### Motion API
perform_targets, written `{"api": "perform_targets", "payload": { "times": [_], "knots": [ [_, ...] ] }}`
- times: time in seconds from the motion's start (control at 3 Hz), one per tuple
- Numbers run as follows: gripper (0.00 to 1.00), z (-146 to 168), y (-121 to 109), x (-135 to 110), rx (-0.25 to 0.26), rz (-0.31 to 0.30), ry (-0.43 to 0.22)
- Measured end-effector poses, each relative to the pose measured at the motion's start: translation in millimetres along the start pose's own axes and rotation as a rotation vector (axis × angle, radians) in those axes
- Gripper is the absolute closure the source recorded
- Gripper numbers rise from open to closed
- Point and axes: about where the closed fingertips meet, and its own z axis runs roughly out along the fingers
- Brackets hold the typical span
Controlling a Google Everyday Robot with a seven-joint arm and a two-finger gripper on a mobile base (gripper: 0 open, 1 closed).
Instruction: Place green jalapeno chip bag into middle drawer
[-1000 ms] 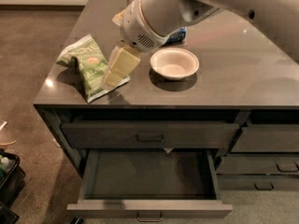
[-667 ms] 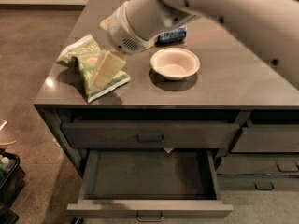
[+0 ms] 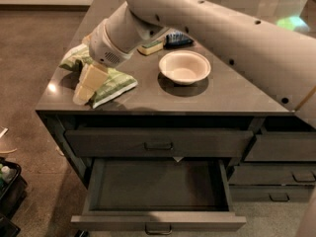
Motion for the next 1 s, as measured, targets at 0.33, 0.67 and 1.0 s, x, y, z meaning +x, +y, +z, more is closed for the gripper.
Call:
{"api": "perform_targets", "payload": {
  "times": [0.33, 0.67, 1.0],
  "knots": [
    [0.00, 19.6, 4.1, 6.2, -0.044, 0.011, 0.008],
    [0.00, 30.2, 12.9, 27.2, -0.068, 0.037, 0.075],
    [0.00, 29.0, 17.1, 53.0, -0.078, 0.045, 0.178]
  ]
}}
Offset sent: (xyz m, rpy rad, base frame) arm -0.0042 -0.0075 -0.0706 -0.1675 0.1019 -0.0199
